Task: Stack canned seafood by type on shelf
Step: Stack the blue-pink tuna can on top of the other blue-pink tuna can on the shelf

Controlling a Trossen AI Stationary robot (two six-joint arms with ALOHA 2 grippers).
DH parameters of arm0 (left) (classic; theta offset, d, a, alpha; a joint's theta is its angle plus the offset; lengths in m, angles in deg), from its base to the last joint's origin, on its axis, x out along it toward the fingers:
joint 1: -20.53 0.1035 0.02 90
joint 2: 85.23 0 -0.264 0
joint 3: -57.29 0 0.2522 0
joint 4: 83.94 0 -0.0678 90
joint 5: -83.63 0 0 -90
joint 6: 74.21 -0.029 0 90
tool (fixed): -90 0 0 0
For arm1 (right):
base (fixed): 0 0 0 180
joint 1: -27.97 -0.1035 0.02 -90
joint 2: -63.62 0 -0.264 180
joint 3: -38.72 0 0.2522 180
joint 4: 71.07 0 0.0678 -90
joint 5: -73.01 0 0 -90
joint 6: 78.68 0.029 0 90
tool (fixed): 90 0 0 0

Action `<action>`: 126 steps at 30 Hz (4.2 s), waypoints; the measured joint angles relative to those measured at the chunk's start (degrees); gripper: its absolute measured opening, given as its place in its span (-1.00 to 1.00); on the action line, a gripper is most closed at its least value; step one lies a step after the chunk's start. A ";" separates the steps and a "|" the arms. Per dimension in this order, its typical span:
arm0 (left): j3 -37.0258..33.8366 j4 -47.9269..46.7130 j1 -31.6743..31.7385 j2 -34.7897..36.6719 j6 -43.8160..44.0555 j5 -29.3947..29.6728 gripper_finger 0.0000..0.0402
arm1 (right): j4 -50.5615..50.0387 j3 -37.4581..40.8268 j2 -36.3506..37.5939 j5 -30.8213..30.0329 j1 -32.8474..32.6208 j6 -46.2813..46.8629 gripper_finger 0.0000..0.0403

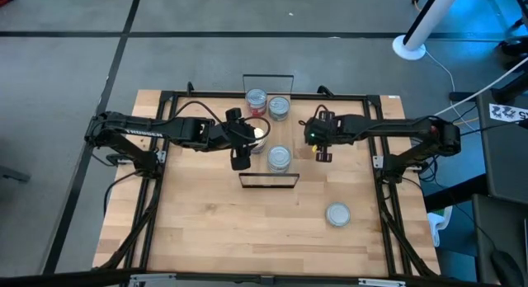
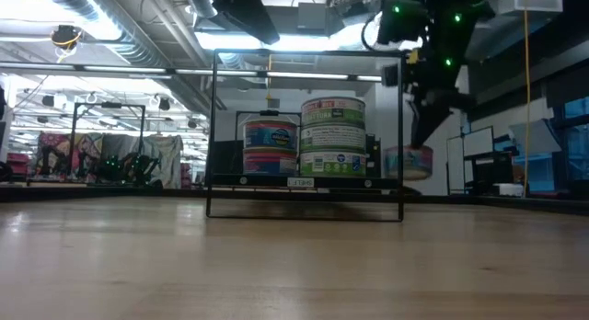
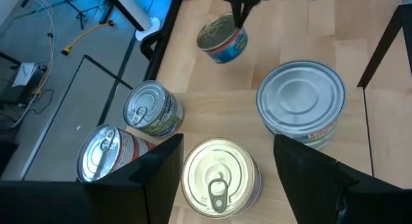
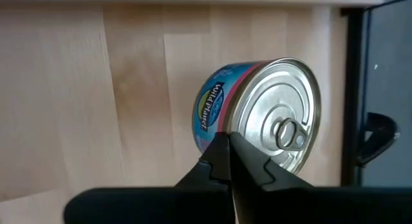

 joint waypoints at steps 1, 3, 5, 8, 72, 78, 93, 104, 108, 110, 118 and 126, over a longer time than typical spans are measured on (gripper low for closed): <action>0.00 0.00 0.00 0.00 -0.41 -0.02 0.18 | -0.82 -0.98 -0.01 -0.06 0.00 -0.05 -1.00; 0.00 0.00 0.00 0.00 -0.73 0.00 0.18 | -2.70 -3.20 0.00 -0.06 -0.01 -0.15 -1.00; 0.00 0.00 0.00 0.00 -0.93 0.00 0.18 | -4.83 -5.64 0.00 -0.06 -0.04 -0.21 -1.00; 0.00 -0.11 0.00 0.04 -2.91 0.00 0.18 | -7.33 -9.45 0.00 -0.07 -0.06 -1.11 -1.00; 0.00 -6.19 0.02 11.37 -1.53 0.31 0.18 | 22.35 -23.64 -18.58 0.67 -11.23 -35.94 -1.00; 0.00 -6.19 0.00 11.37 -1.54 0.31 0.18 | 22.19 -23.64 -18.58 1.34 -11.25 -35.93 -1.00; 0.00 -6.17 0.00 11.34 -1.51 0.31 0.18 | 22.18 -23.75 -20.61 -2.48 -11.24 -36.17 -1.00; 0.00 -6.21 0.00 11.34 -1.78 0.31 0.18 | 21.81 -23.72 -20.52 -2.59 -11.31 -36.17 -1.00; 0.00 -6.22 0.00 11.34 -1.77 0.31 0.18 | 19.48 -25.28 -20.52 -2.50 -11.34 -36.16 -1.00; 0.00 -6.21 0.00 11.34 -1.77 0.31 0.18 | 18.13 -26.52 -20.52 -2.03 -11.47 -35.88 -1.00; 0.00 -6.22 0.00 11.34 -1.69 0.31 0.18 | 14.77 -28.80 -20.55 -0.23 -11.66 -34.94 -1.00; 0.00 -6.21 0.00 11.34 -1.63 0.30 0.18 | 13.76 -28.80 -20.53 -0.56 -11.62 -34.88 -0.98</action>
